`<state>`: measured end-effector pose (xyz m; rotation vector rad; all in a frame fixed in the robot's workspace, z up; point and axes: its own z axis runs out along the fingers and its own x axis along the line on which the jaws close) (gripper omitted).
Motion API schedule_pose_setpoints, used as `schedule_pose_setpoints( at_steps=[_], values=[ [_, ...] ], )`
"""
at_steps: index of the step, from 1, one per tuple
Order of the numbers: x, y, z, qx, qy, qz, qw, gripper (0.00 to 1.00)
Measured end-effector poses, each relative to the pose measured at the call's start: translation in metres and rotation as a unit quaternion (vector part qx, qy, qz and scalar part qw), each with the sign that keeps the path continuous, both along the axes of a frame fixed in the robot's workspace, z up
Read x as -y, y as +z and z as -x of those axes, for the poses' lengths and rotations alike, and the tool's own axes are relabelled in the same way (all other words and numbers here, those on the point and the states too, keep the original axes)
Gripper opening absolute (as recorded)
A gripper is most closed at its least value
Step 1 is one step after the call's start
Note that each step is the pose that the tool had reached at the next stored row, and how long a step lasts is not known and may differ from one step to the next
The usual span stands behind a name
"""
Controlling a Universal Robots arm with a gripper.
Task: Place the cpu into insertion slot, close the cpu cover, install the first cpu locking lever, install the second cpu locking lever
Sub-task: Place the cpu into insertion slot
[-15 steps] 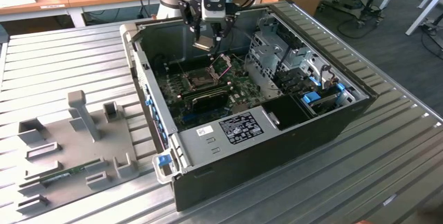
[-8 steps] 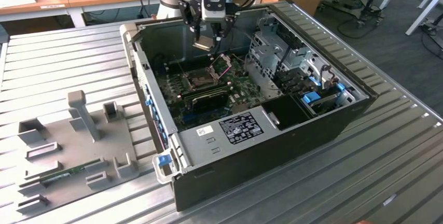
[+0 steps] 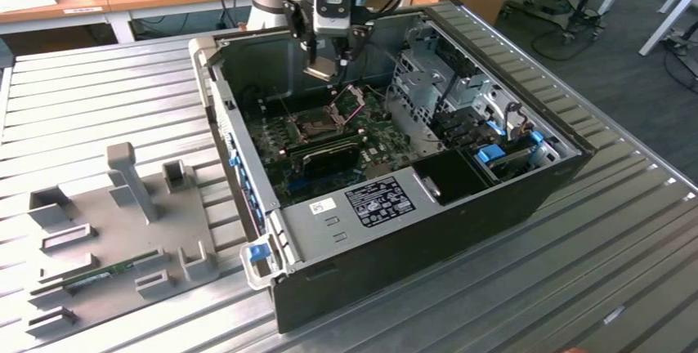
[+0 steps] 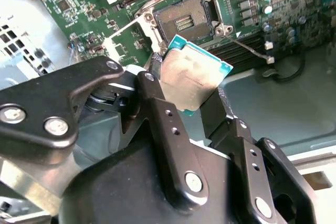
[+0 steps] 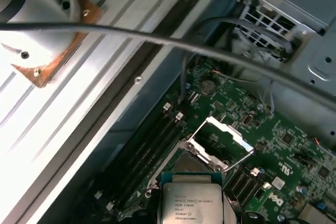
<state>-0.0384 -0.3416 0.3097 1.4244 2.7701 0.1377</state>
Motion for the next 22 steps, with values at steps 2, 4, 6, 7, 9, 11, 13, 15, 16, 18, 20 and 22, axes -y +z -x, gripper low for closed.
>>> schedule_pose_setpoints(
  at_steps=[2, 4, 6, 7, 9, 11, 13, 15, 16, 18, 20, 22],
  values=[
    [0.0000, -0.0006, 0.0000, 0.0000, -0.018, 0.0000, 0.99984, 0.54],
    [0.0000, -0.0013, 0.0000, 0.0000, -0.037, 0.0000, 0.99933, 0.54],
    [0.0000, -0.0018, 0.0000, 0.0000, -0.055, 0.0000, 0.99851, 0.54],
    [0.0000, -0.0020, 0.0000, 0.0000, -0.063, 0.0000, 0.99799, 0.54],
    [0.0000, -0.0024, 0.0000, 0.0000, -0.080, 0.0000, 0.99676, 0.54],
    [0.0000, -0.0028, 0.0000, 0.0001, -0.098, -0.0001, 0.99514, 0.54],
    [0.0000, -0.0030, 0.0000, 0.0000, -0.116, 0.0000, 0.99330, 0.54],
    [0.0000, -0.0033, 0.0000, 0.0000, -0.133, -0.0001, 0.99109, 0.54],
    [0.0000, -0.0034, 0.0000, 0.0000, -0.142, 0.0000, 0.98991, 0.54],
    [0.0000, -0.0036, 0.0000, 0.0000, -0.158, 0.0000, 0.98742, 0.54],
    [0.0000, -0.0039, 0.0000, 0.0000, -0.174, 0.0000, 0.98476, 0.54],
    [0.0001, -0.0039, 0.0001, 0.0000, -0.186, 0.0000, 0.98253, 0.54]
  ],
)
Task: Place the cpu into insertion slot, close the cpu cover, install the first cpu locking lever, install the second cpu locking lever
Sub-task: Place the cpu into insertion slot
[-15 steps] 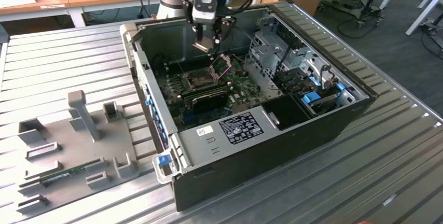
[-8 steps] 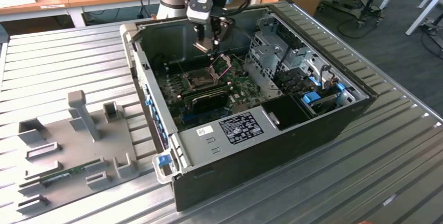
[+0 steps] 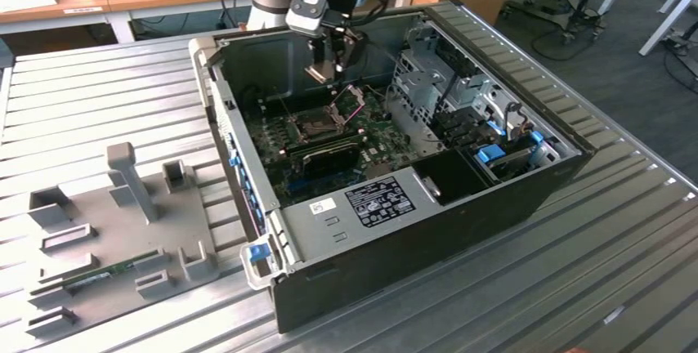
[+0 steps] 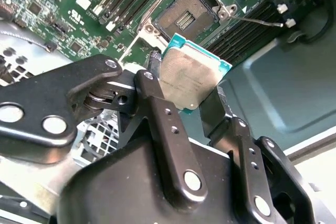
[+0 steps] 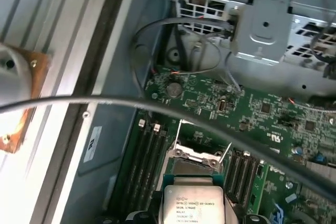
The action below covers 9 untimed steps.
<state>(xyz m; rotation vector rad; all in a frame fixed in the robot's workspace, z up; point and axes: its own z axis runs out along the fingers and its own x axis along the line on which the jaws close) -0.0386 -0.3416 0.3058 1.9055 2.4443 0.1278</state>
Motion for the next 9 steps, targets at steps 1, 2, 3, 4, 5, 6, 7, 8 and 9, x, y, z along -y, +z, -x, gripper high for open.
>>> schedule_pose_setpoints(
  at_steps=[1, 2, 3, 4, 5, 6, 7, 8, 9],
  values=[
    [0.0000, 0.0000, 0.0001, 0.0000, -0.002, 0.0000, 1.00000, 0.54],
    [0.0000, 0.0000, 0.0002, 0.0000, -0.002, 0.0000, 1.00000, 0.54],
    [0.0000, 0.0000, 0.0005, 0.0000, -0.002, 0.0000, 1.00000, 0.54],
    [-0.0001, 0.0000, 0.0009, 0.0000, -0.002, 0.0001, 1.00000, 0.54],
    [-0.0001, -0.0001, 0.0014, 0.0000, -0.002, 0.0000, 1.00000, 0.54],
    [-0.0001, -0.0002, 0.0019, 0.0001, -0.002, -0.0001, 1.00000, 0.54],
    [-0.0001, -0.0002, 0.0027, 0.0001, -0.002, 0.0000, 1.00000, 0.54],
    [-0.0001, -0.0002, 0.0036, 0.0000, -0.003, 0.0000, 1.00000, 0.54],
    [-0.0001, -0.0002, 0.0047, 0.0000, -0.003, 0.0000, 0.99999, 0.54]
  ],
)
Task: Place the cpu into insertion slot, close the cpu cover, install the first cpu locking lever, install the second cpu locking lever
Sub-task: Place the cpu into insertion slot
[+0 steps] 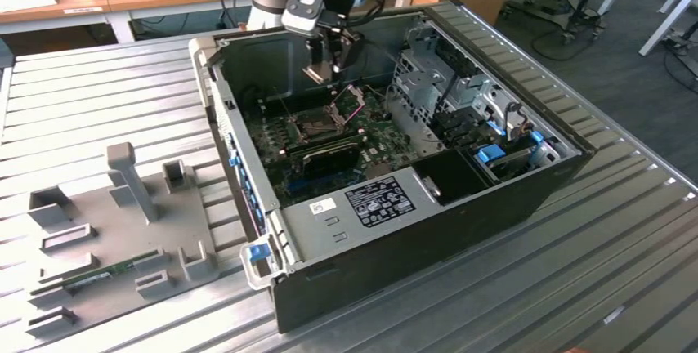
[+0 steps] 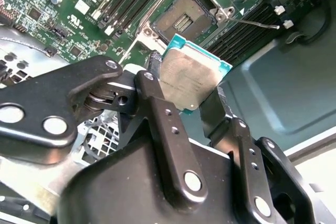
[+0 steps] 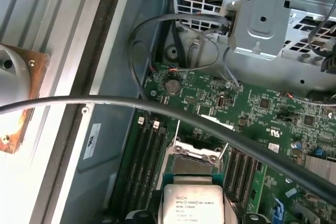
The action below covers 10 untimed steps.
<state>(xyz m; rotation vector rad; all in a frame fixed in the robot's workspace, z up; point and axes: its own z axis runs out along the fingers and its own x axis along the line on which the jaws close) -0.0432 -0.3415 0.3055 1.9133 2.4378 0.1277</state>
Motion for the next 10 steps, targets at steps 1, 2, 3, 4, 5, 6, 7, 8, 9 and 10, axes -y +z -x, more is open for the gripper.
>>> schedule_pose_setpoints(
  at_steps=[1, 2, 3, 4, 5, 6, 7, 8, 9, 10],
  values=[
    [0.0000, -0.0001, 0.0008, 0.0000, -0.001, 0.0000, 1.00000, 0.54],
    [0.0000, -0.0002, 0.0011, -0.0001, -0.003, 0.0001, 1.00000, 0.54],
    [0.0000, -0.0004, 0.0011, -0.0001, -0.008, 0.0001, 0.99997, 0.54],
    [0.0000, -0.0008, 0.0011, 0.0000, -0.016, 0.0001, 0.99988, 0.54],
    [0.0000, -0.0011, 0.0011, 0.0000, -0.025, 0.0000, 0.99969, 0.54],
    [0.0000, -0.0015, 0.0011, 0.0000, -0.034, 0.0000, 0.99943, 0.54],
    [0.0000, -0.0018, 0.0011, 0.0000, -0.043, 0.0000, 0.99906, 0.54],
    [0.0000, -0.0021, 0.0011, 0.0000, -0.052, 0.0000, 0.99864, 0.54],
    [0.0000, -0.0025, 0.0011, 0.0000, -0.061, 0.0000, 0.99815, 0.54],
    [0.0000, -0.0029, 0.0011, 0.0000, -0.070, 0.0000, 0.99758, 0.54]
  ],
)
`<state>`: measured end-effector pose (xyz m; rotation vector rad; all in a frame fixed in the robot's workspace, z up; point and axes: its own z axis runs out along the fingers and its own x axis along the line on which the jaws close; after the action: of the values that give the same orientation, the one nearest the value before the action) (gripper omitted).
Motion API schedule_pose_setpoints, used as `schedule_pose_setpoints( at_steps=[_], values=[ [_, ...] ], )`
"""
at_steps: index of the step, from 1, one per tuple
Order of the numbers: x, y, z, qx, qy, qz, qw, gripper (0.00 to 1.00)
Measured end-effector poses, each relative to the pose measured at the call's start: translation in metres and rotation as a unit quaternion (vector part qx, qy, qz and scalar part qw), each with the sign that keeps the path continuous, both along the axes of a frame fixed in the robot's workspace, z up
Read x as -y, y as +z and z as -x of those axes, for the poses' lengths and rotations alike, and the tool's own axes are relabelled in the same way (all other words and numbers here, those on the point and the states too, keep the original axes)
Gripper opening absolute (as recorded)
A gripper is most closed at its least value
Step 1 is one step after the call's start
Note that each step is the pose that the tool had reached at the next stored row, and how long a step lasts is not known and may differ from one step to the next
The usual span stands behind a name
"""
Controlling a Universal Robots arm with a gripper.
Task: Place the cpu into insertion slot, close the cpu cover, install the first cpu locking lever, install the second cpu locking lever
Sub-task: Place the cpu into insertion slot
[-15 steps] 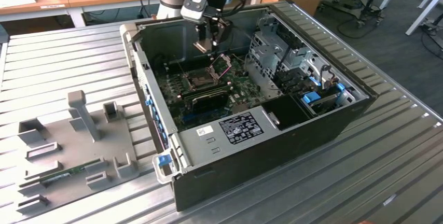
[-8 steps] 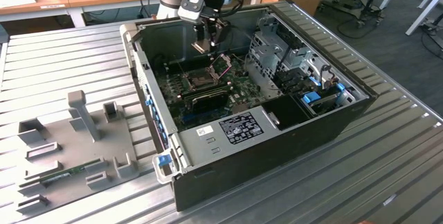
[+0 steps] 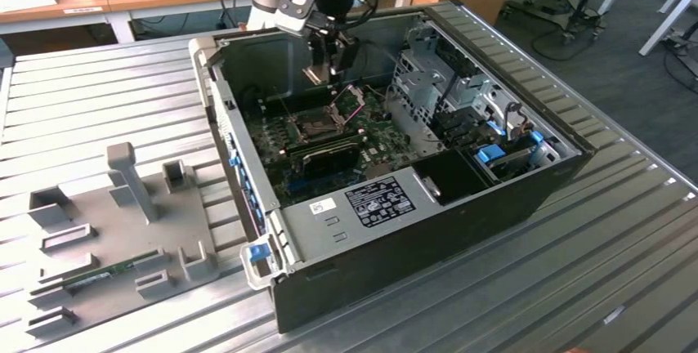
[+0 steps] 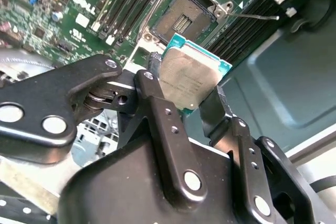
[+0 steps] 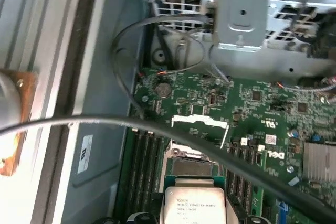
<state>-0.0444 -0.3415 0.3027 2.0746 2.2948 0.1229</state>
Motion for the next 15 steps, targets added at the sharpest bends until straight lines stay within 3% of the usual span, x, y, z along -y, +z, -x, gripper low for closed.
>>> schedule_pose_setpoints(
  at_steps=[4, 15],
  values=[
    [0.0000, -0.0013, 0.0000, 0.0000, -0.026, 0.0000, 0.99966, 0.54],
    [0.0000, -0.0070, 0.0012, -0.0001, -0.028, 0.0002, 0.99960, 0.54]
  ],
)
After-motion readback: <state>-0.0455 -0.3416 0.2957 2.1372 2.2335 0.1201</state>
